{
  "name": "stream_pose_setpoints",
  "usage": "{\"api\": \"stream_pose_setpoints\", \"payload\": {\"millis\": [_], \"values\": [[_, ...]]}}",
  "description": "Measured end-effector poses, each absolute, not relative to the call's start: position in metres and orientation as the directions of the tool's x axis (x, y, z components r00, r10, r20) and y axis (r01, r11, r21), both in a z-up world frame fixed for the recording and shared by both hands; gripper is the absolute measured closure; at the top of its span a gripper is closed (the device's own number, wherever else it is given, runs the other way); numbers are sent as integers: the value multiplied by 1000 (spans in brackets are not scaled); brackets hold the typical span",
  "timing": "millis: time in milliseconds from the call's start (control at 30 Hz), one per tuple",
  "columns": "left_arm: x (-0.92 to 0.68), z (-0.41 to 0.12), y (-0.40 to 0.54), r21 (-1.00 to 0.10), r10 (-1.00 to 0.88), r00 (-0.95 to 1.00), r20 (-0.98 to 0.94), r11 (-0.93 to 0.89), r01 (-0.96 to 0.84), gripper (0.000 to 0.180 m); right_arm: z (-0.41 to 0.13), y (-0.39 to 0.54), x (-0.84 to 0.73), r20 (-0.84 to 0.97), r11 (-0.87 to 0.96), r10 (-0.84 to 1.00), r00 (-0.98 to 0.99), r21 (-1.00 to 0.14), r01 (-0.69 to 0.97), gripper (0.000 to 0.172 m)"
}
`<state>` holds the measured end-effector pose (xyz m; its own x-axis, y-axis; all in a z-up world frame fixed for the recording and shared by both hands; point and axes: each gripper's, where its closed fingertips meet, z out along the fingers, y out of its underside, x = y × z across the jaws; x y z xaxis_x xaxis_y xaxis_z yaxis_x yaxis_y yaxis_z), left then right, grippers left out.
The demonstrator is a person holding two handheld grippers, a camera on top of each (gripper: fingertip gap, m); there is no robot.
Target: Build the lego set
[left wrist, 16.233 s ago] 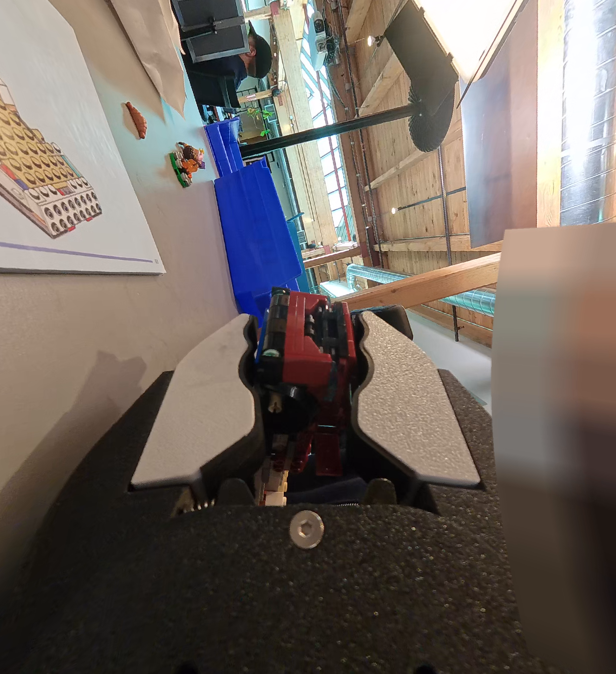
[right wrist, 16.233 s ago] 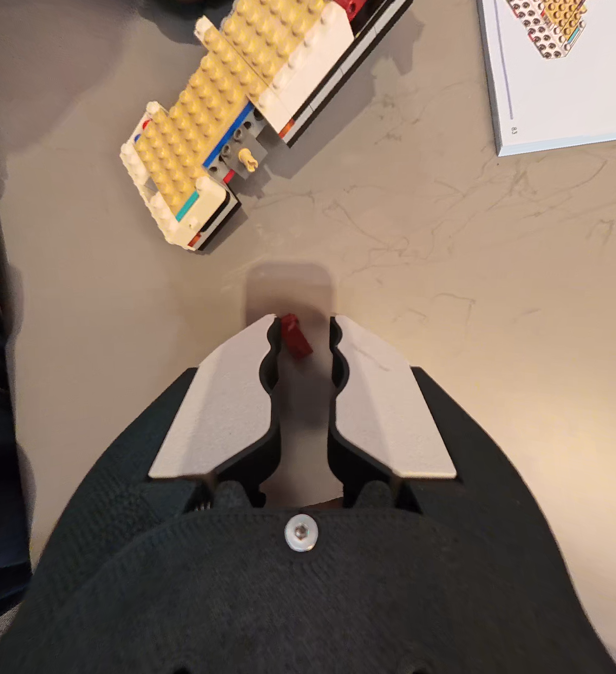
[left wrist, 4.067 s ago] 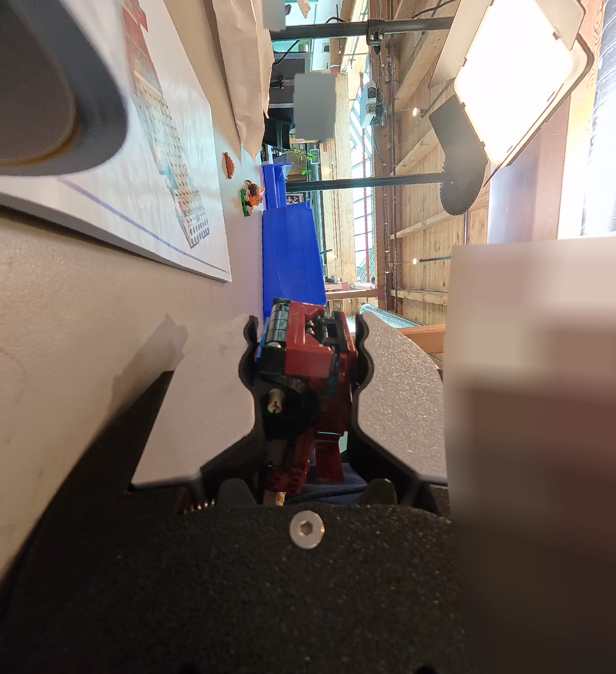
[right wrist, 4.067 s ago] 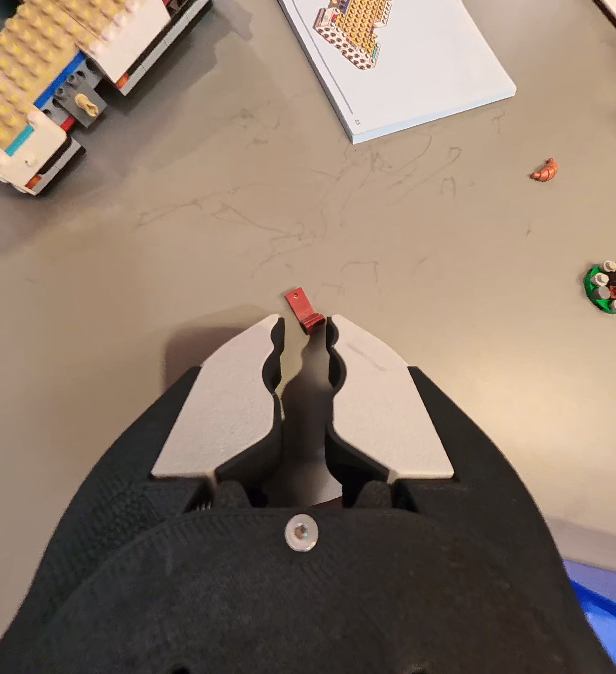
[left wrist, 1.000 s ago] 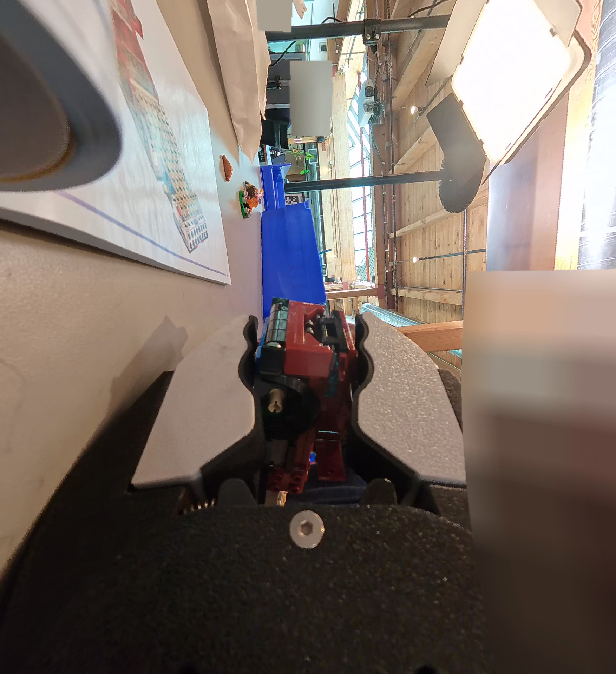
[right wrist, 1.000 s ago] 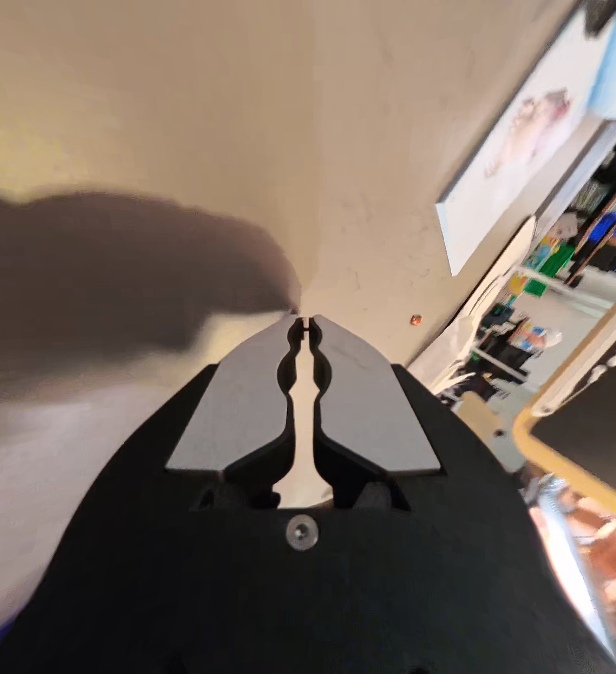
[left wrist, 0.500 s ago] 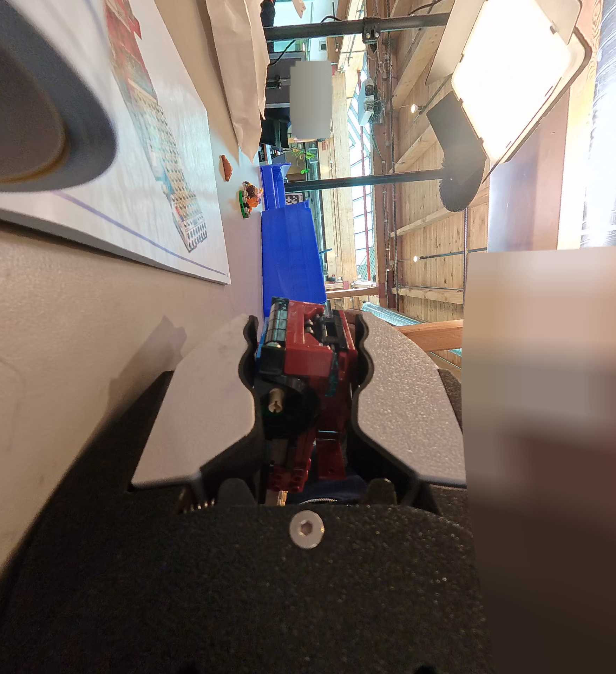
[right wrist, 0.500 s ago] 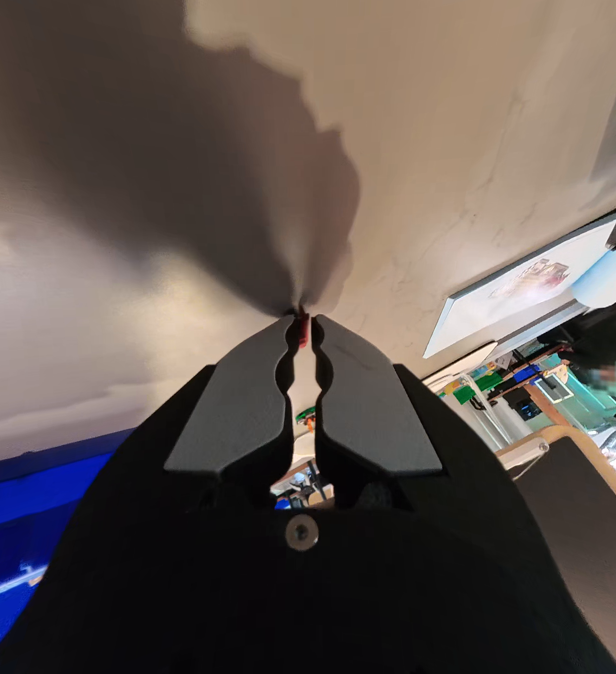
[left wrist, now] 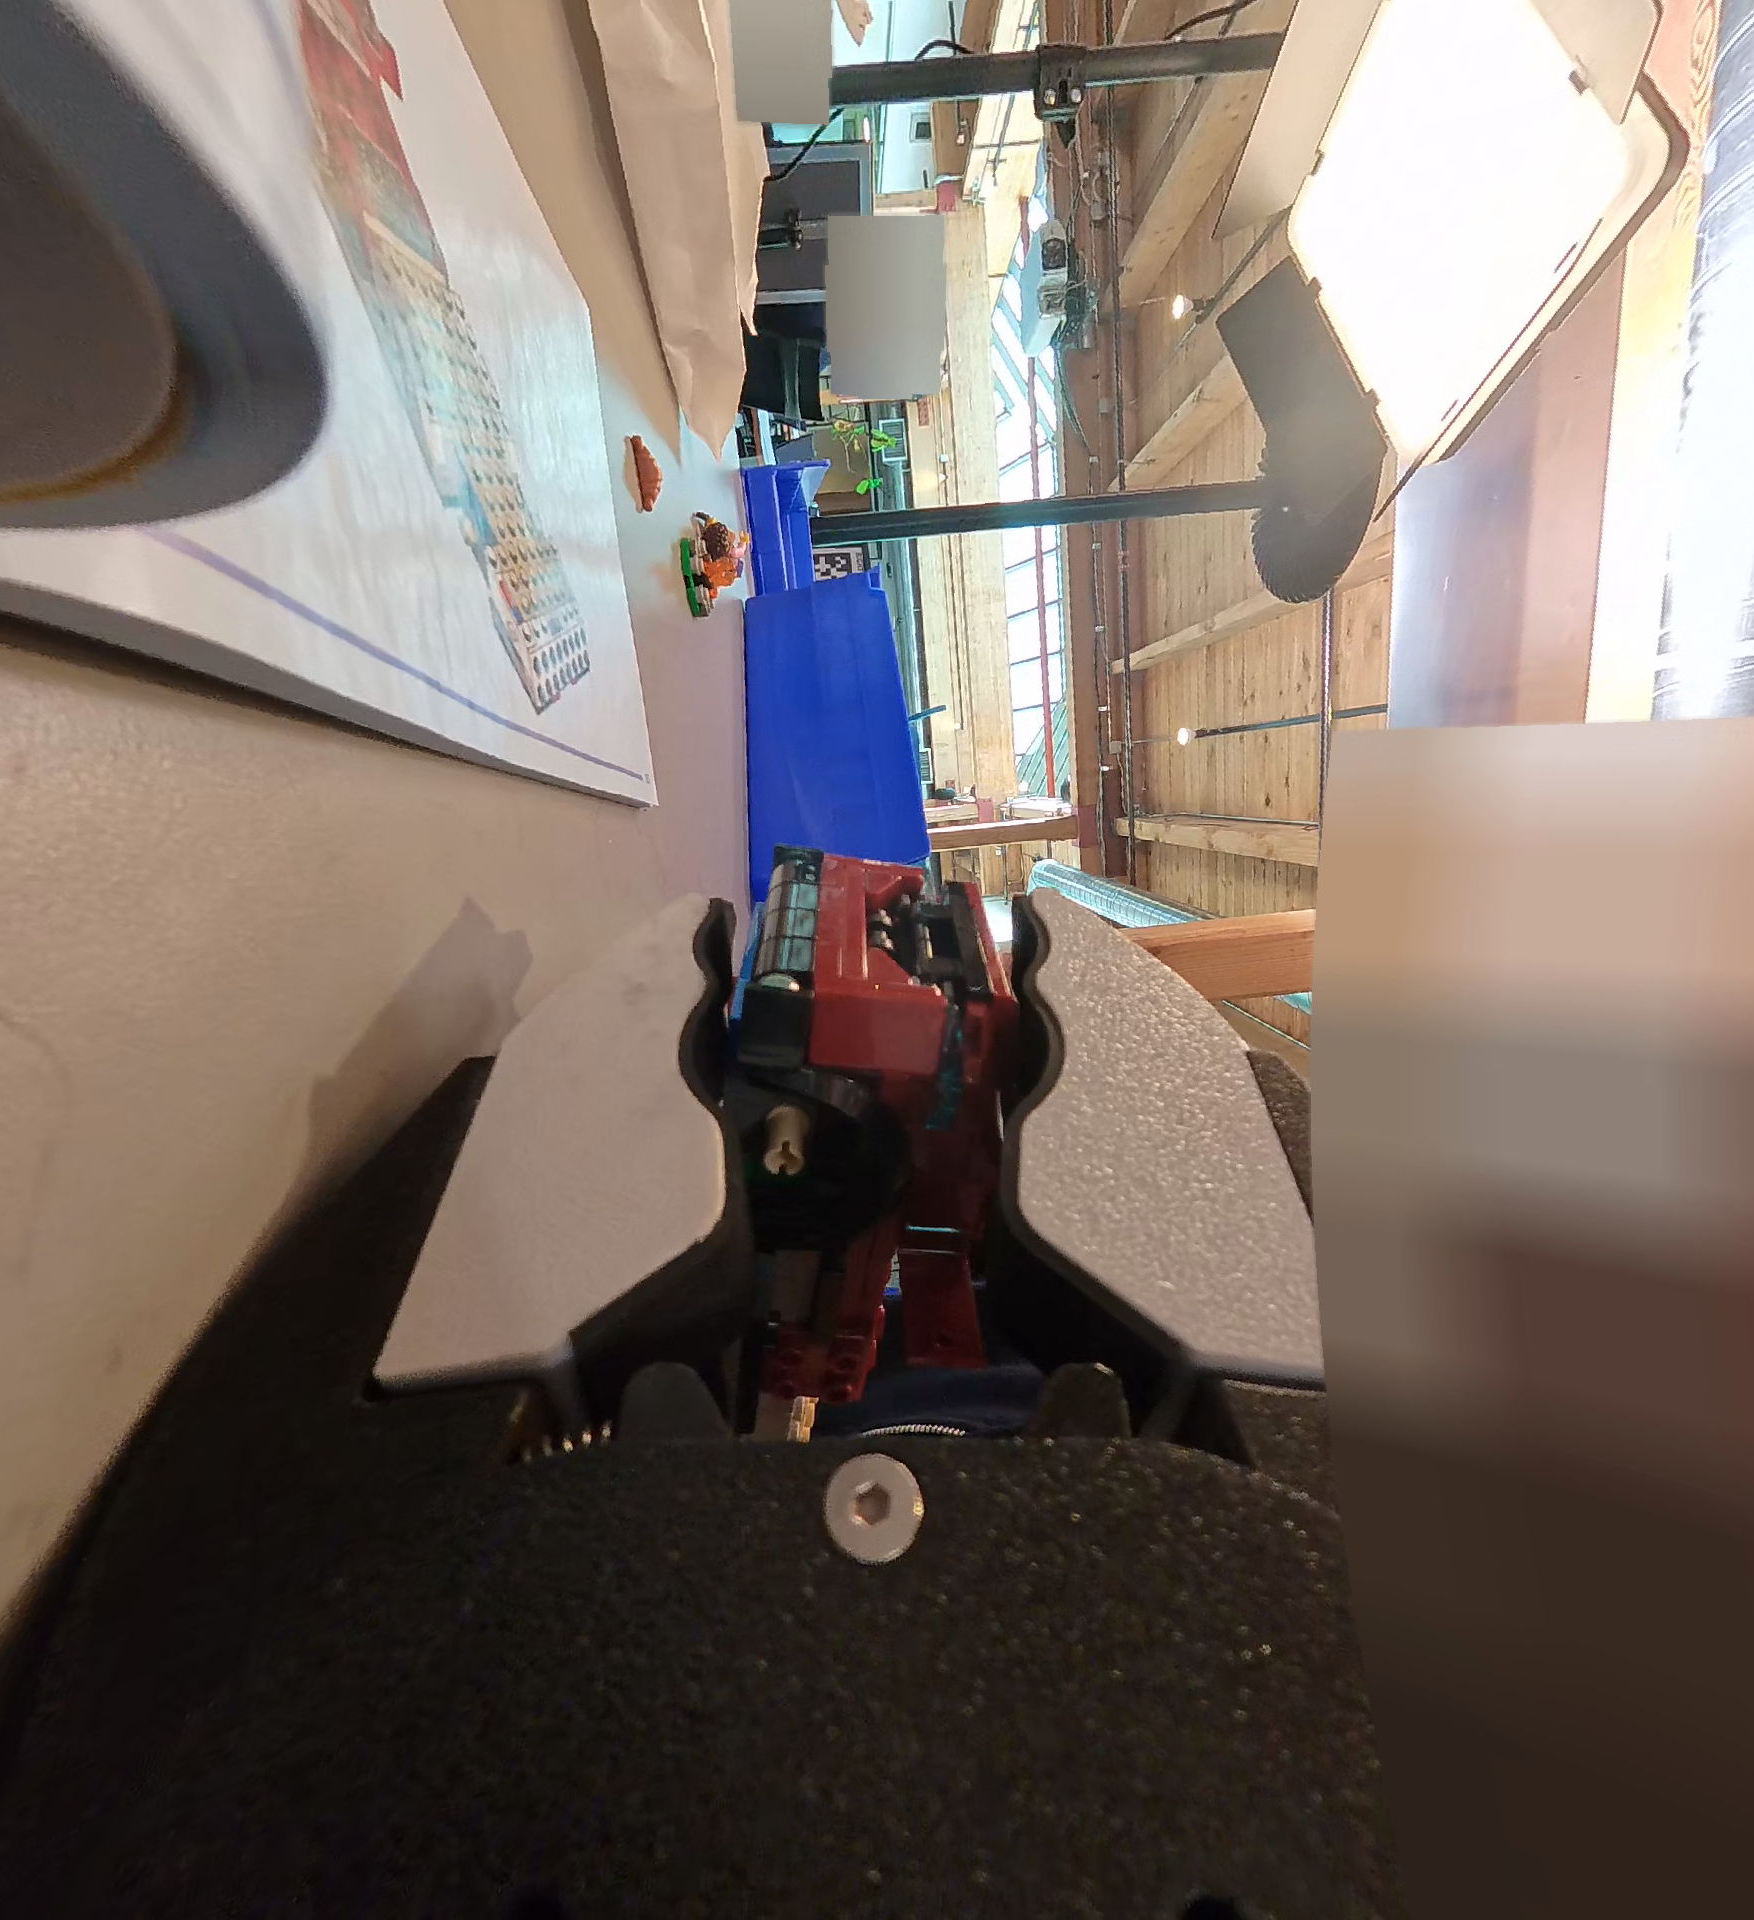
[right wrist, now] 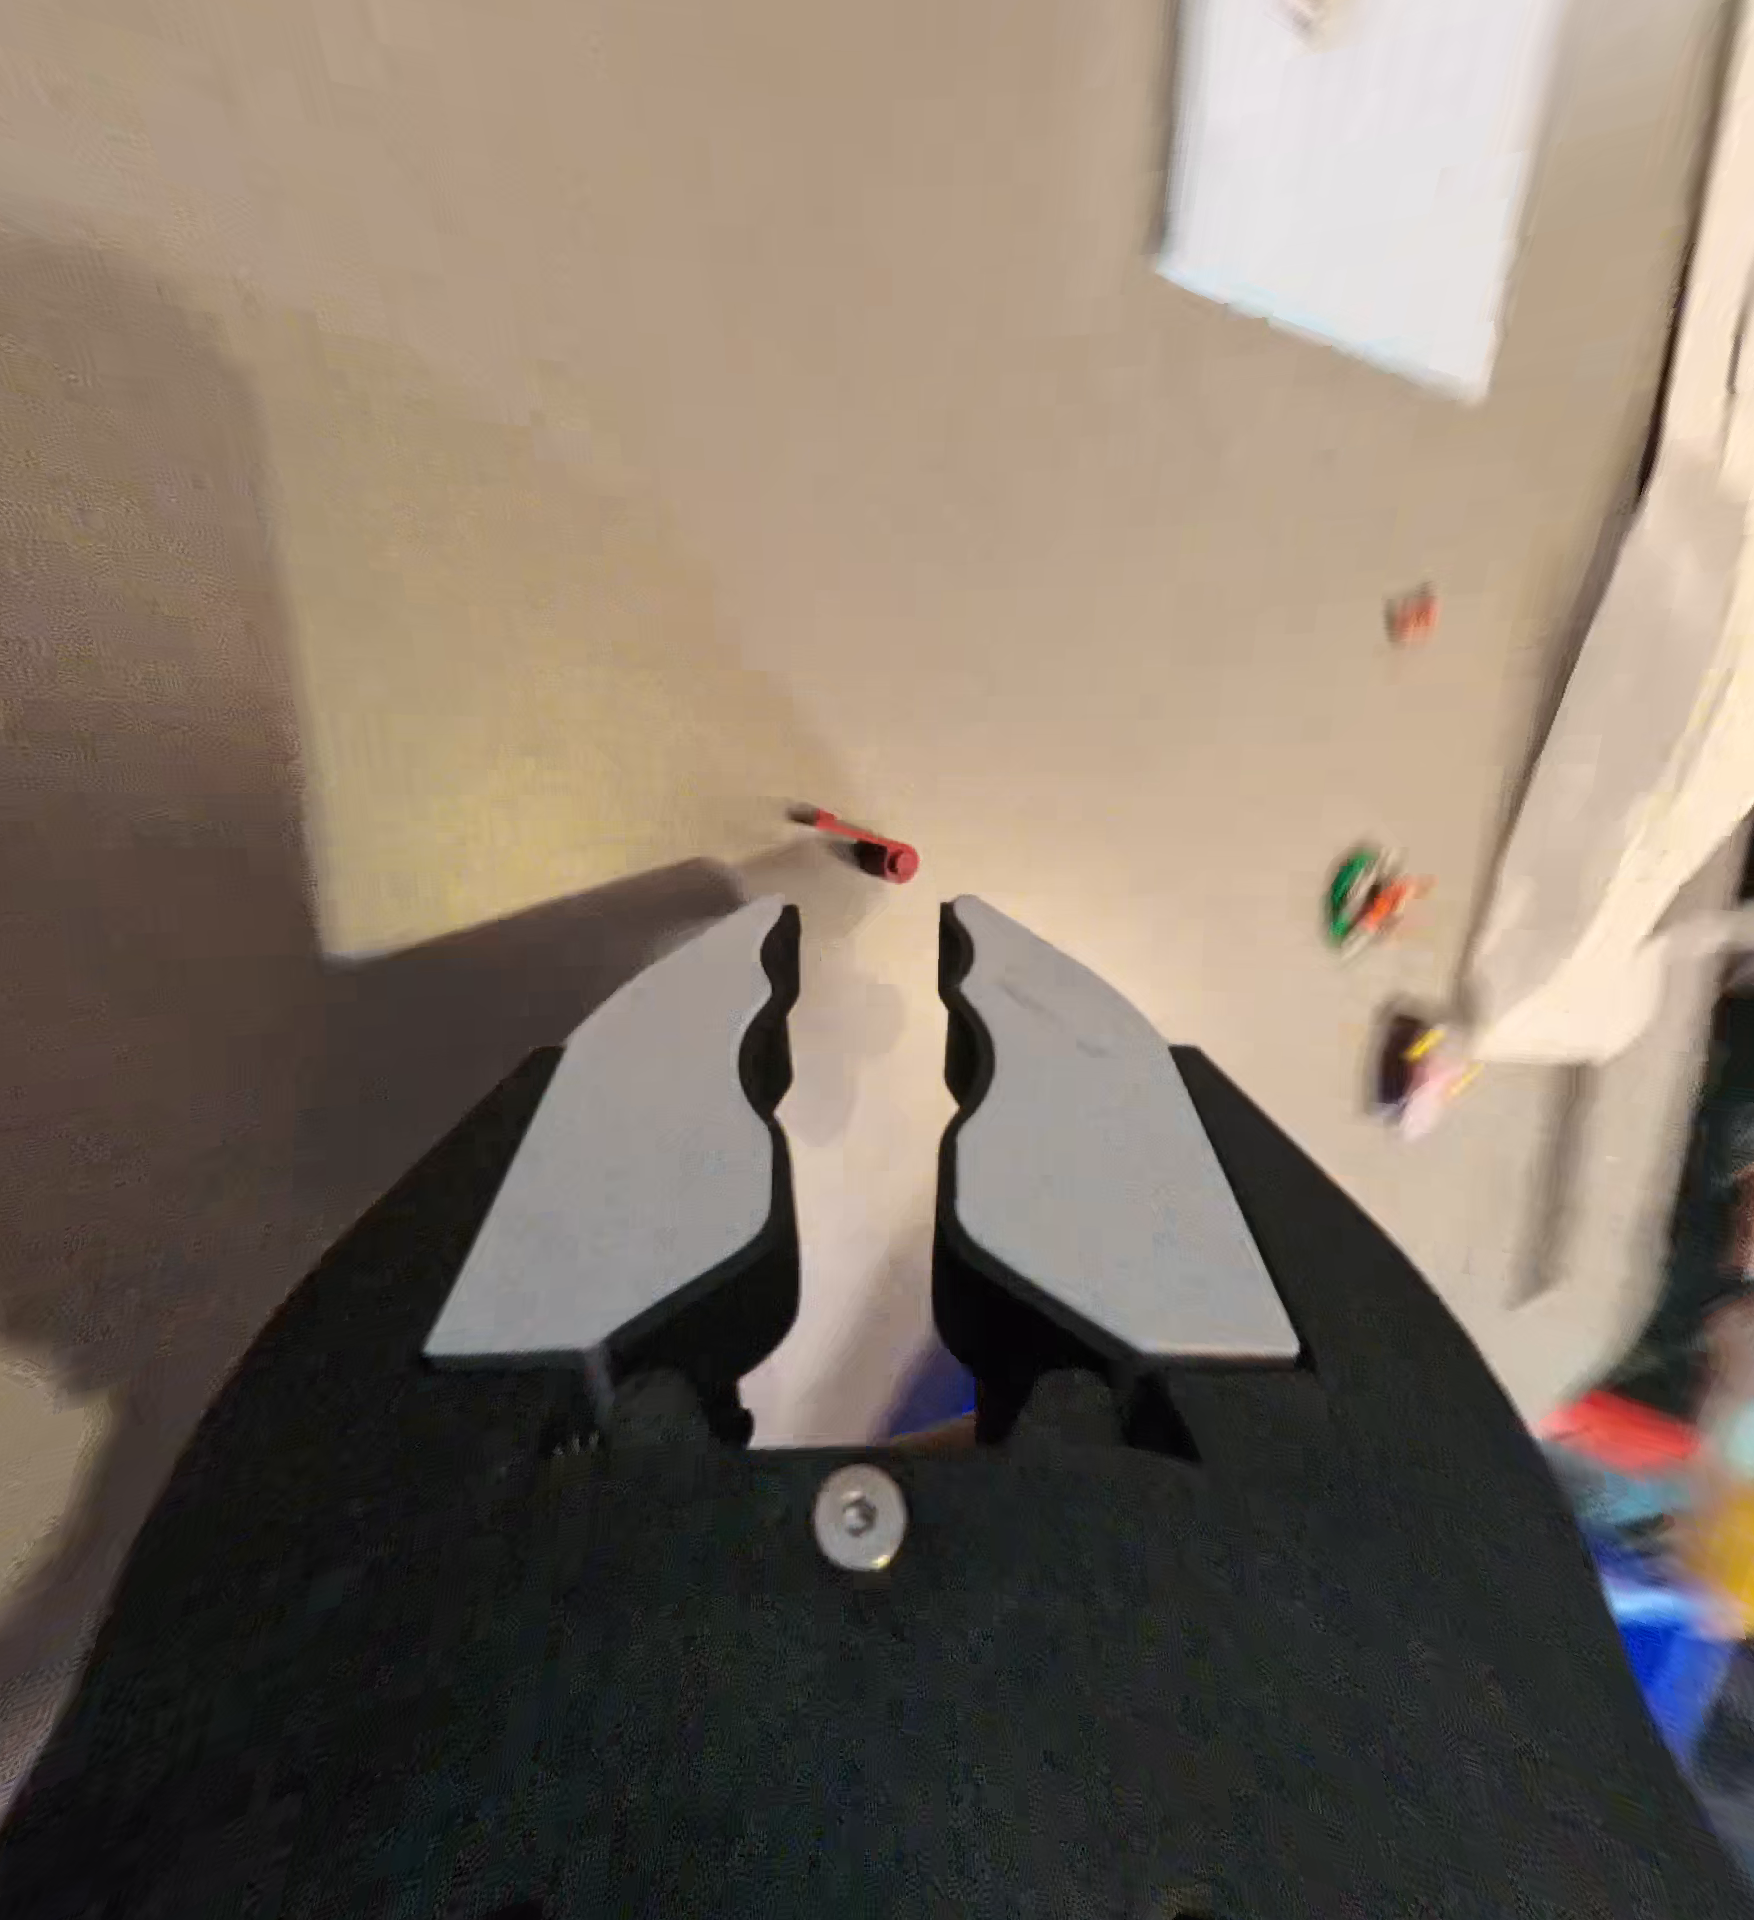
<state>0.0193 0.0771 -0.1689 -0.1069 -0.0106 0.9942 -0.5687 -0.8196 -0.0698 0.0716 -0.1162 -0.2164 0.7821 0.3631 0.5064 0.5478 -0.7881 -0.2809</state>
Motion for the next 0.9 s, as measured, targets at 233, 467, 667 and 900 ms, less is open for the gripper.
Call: {"api": "stream_pose_setpoints", "payload": {"millis": [233,467,667,900], "values": [[19,-169,73,-70,-10,-106,994,-816,-574,128,-218,-110,63,-44,-643,-405,913,-696,-319,142],[18,-169,67,-72,-10,-108,994,-806,-587,128,-228,-107,72,85,-685,-414,906,-685,-249,153],[18,-169,68,-66,-3,-107,994,-806,-589,128,-229,-105,72,181,-778,-197,964,-627,-41,168],[18,-169,69,-58,3,-103,995,-807,-588,128,-226,-108,73,203,-818,-67,977,-571,63,146]]}}
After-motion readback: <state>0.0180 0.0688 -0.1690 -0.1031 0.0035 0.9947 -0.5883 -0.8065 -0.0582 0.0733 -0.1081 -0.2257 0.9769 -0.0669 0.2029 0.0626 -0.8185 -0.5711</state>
